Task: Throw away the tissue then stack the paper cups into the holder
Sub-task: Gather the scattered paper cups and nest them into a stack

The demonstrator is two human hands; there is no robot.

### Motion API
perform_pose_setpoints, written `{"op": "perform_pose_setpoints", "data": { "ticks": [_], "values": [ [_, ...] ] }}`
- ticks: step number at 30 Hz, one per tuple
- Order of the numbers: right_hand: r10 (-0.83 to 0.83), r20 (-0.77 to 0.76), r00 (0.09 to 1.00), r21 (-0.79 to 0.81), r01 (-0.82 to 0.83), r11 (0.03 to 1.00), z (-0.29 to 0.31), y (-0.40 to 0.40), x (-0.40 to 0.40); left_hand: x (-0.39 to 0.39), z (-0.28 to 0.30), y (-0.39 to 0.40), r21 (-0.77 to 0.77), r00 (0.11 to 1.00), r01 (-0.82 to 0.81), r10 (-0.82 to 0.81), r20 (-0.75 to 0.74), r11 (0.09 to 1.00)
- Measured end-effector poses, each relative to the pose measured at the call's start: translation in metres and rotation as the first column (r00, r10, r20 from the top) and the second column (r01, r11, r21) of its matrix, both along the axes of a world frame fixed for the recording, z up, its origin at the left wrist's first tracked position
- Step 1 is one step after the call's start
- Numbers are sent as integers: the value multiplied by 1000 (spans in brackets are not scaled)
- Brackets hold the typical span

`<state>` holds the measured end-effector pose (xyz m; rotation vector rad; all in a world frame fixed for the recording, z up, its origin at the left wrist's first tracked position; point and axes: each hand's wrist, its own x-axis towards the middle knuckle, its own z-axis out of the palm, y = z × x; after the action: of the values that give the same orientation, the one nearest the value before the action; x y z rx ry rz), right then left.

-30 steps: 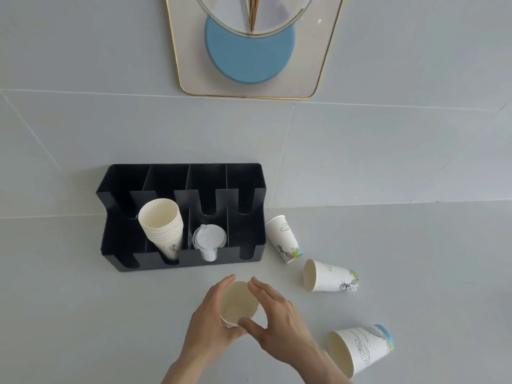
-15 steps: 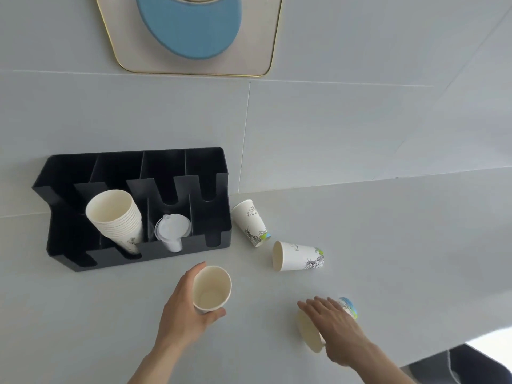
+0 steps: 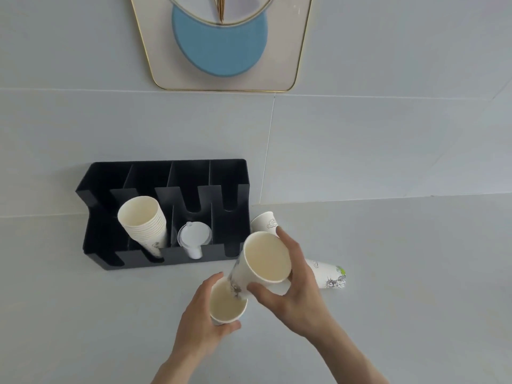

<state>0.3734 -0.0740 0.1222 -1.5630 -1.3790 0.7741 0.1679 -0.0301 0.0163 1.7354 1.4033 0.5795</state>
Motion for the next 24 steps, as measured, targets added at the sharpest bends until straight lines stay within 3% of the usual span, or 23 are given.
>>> {"op": "perform_pose_setpoints", "data": {
  "ticks": [5,10,18,20,22,24],
  "values": [
    [130,116,985,-48,-125,991,-33,6,-29,3,5,-2,7,999,-28,28,28,1000],
    [292,294,910,-147,-259,955,-70,2,-30,5,6,-5,-30,996,-68,70,53,997],
    [353,378,856,-243,-277,930,-83,7,-24,0,-3,-8,44,999,-14,12,44,999],
    [296,380,876,-216,-228,950,-79,13,-14,0,-4,-8,44,999,-19,17,44,999],
    [130,403,906,-147,-76,986,-76,22,7,1,-4,-8,44,999,-28,26,40,999],
    [-9,500,866,-112,75,991,-77,30,37,1,-3,-9,39,999,-31,30,30,999]
  ]
}}
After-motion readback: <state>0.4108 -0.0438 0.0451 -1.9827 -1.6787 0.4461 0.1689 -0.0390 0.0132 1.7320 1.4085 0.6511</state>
